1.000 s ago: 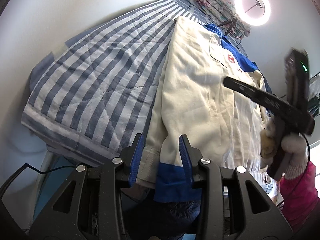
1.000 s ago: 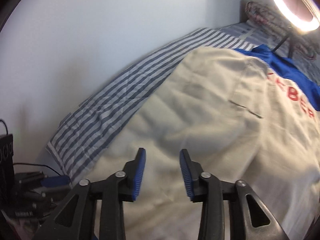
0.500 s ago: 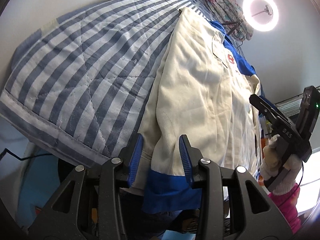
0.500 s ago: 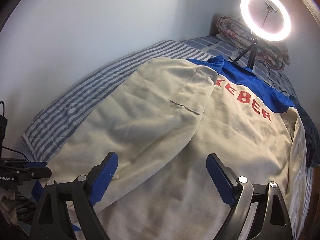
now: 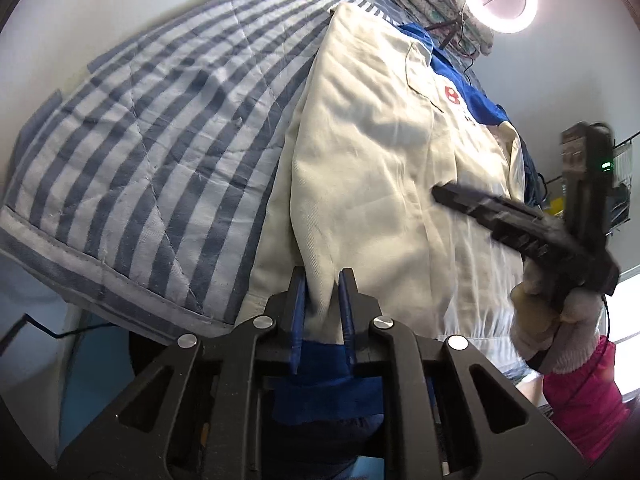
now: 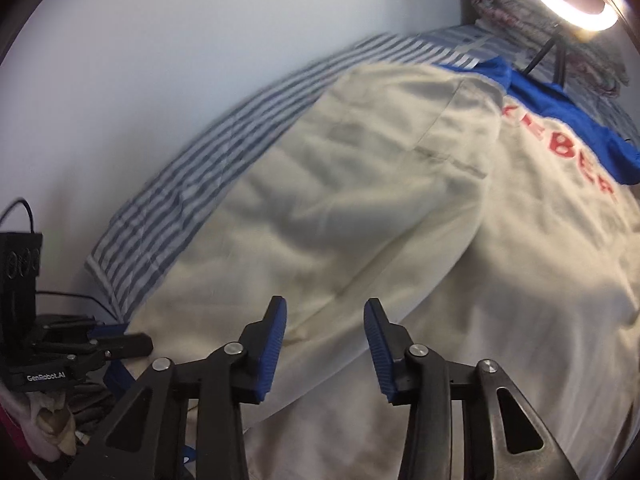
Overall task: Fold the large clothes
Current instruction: 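Move the right tool to the other jacket side edge and grasp it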
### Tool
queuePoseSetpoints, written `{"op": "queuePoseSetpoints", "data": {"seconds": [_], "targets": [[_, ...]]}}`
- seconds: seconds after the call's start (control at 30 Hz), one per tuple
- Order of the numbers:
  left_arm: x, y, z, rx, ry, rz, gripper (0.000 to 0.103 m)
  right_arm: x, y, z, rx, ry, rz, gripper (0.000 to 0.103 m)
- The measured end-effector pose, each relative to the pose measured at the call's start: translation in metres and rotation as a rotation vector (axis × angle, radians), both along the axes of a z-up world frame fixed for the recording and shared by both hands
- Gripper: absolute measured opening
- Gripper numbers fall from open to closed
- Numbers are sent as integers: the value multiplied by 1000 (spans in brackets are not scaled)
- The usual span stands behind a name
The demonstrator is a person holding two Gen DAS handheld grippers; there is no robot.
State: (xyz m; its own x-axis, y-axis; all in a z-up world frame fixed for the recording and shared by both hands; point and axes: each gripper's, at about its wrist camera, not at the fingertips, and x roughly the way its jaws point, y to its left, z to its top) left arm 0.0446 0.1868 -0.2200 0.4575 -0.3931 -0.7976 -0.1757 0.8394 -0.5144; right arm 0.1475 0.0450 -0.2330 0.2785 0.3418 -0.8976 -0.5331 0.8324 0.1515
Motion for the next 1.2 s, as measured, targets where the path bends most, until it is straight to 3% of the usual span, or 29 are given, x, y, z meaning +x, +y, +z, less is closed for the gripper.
{"op": "queuePoseSetpoints", "data": {"seconds": [0.07,0.13,0.17,0.2,0.43,0.57,0.63,0.7,0.8,1.0,1.1,1.17,1.2], "targets": [[-4,4,6,22,-23,23,15,-5,8,-12,-32,12,27,37],[-4,9,9,46,-30,42,32,-10,12,-23,-62,18,40,37],[-4,14,10,42,-37,60,50,-12,12,-25,-61,15,38,37],[-5,18,9,34,-41,75,61,-12,11,-25,-54,15,32,38],[2,40,-24,-169,56,128,61,-9,-1,-18,38,79,5,39],[6,33,-24,-184,54,92,61,-9,-2,-17,58,97,2,39],[5,27,-23,-161,57,79,59,-9,-2,-17,55,99,3,39],[5,21,-19,-97,58,70,40,-9,-1,-18,50,98,5,39],[3,21,-15,-94,46,74,15,-5,0,-20,56,104,1,39],[-5,3,18,-4,-65,25,11,7,-6,-18,109,150,-43,42],[-7,-7,31,25,-108,-4,9,18,-9,-6,124,145,-80,58],[-6,-15,38,39,-130,-22,8,27,-8,5,134,127,-96,76],[-4,-19,40,38,-135,-29,8,33,-5,12,145,121,-100,79]]}}
